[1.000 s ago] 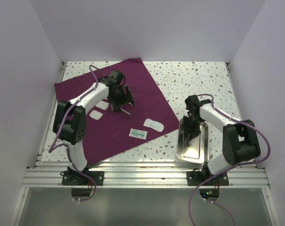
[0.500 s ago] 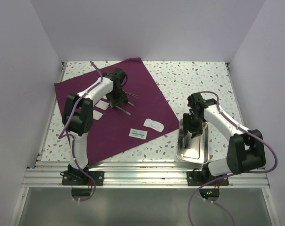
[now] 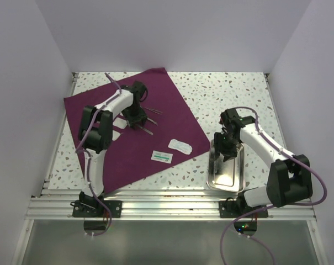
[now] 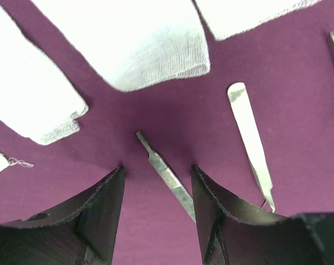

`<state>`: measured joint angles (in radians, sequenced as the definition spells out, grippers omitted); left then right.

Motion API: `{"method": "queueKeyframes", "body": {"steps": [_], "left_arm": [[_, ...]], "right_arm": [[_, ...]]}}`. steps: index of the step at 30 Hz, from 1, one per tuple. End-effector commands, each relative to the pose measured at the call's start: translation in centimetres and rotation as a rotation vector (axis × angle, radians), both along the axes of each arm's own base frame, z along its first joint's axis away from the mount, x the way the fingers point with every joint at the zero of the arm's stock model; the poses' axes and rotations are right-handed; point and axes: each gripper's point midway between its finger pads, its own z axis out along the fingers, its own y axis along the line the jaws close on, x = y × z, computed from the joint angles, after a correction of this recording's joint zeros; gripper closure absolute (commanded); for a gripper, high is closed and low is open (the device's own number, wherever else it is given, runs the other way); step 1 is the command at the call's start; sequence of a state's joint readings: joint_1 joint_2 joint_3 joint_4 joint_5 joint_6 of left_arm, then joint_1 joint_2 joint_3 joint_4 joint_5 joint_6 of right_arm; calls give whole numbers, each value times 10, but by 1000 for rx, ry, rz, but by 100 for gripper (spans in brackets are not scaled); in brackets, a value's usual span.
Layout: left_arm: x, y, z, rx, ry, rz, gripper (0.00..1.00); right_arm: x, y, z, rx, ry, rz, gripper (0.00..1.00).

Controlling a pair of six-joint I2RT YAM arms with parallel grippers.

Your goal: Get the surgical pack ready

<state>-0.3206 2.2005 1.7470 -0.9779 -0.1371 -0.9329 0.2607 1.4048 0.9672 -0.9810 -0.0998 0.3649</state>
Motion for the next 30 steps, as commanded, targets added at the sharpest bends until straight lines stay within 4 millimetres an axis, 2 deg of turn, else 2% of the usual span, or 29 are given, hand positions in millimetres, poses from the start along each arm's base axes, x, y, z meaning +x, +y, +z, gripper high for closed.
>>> {"method": "queueKeyframes", "body": {"steps": [1, 7, 12, 21, 27, 30], "left_arm": [[17, 6, 5, 14, -33, 43, 45], [12, 7, -5, 24, 7, 51, 51], [10, 8, -10, 29, 20, 45, 64], [9, 7, -5, 22, 14, 28, 80], [5, 7, -4, 15, 14, 15, 100], [4, 7, -1, 8, 8, 10, 100]], "right_arm": [[9, 6, 13, 30, -39, 27, 52], [12, 8, 14, 41, -44, 32, 53], [16, 10, 14, 45, -49, 34, 53], [23, 13, 18, 50, -68, 48, 53], [27, 16, 19, 55, -72, 60, 53], [28, 18, 21, 58, -80, 68, 53]]}}
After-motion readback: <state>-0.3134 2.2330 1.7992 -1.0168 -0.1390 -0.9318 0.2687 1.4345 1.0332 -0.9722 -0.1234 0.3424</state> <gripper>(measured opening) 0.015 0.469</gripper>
